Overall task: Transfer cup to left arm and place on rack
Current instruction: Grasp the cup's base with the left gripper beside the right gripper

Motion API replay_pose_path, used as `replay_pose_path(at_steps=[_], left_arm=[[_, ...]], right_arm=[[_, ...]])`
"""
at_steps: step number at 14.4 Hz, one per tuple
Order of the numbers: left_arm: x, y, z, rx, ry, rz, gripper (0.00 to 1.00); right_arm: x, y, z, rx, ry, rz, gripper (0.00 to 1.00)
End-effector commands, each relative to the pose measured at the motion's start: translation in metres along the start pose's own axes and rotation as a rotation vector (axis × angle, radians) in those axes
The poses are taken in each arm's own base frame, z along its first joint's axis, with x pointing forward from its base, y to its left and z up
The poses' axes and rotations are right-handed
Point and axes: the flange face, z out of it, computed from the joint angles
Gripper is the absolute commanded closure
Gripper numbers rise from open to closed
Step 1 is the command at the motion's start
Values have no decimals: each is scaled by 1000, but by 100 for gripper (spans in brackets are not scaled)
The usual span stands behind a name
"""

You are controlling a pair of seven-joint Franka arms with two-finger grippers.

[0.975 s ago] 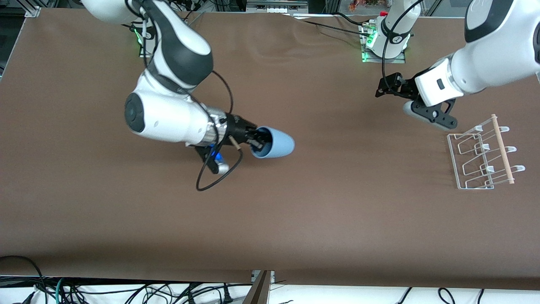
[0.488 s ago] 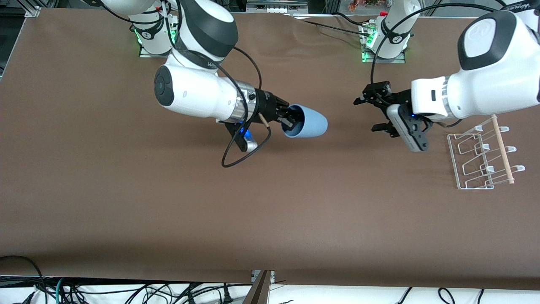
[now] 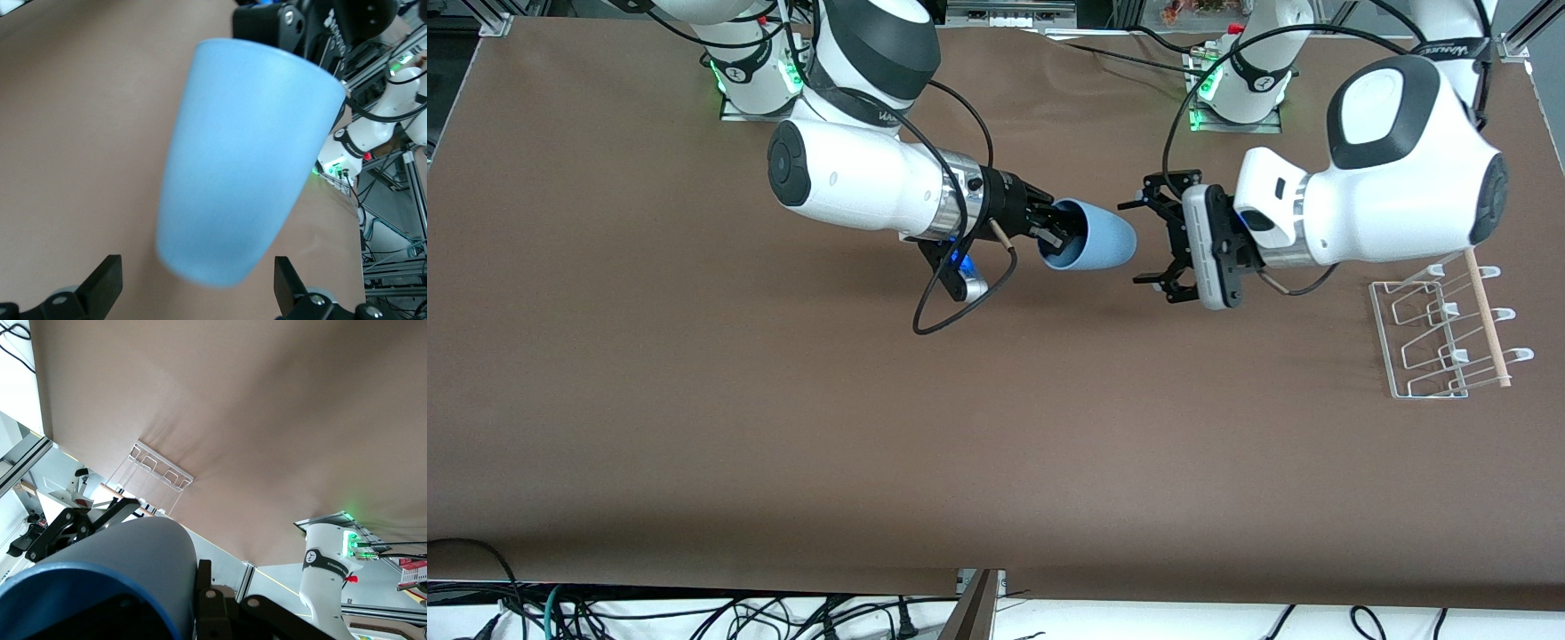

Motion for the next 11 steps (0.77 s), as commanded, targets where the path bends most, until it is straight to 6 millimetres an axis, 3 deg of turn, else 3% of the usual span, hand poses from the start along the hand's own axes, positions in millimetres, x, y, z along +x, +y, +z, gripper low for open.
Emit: replay_pose_path(at_steps=[1, 5, 6, 7, 8, 10, 11], left_arm=[[21, 15, 9, -17, 35, 69, 0], [23, 14, 11, -7, 43, 141, 2], [24, 15, 11, -13, 53, 145, 19], [25, 17, 11, -17, 59, 146, 47], [25, 17, 10, -17, 61, 146, 68], [23, 15, 10, -19, 60, 142, 93], [23, 14, 11, -20, 59, 141, 96]], right_arm=[[-10, -5, 2, 27, -29, 10, 100], [-15, -5, 10, 51, -26, 1, 100], [-15, -6, 10, 52, -26, 0, 100], [-14, -6, 11, 53, -26, 1, 100], [-13, -6, 11, 53, -25, 5, 100], [-11, -6, 9, 55, -25, 6, 95], [-8, -7, 6, 60, -23, 5, 89]])
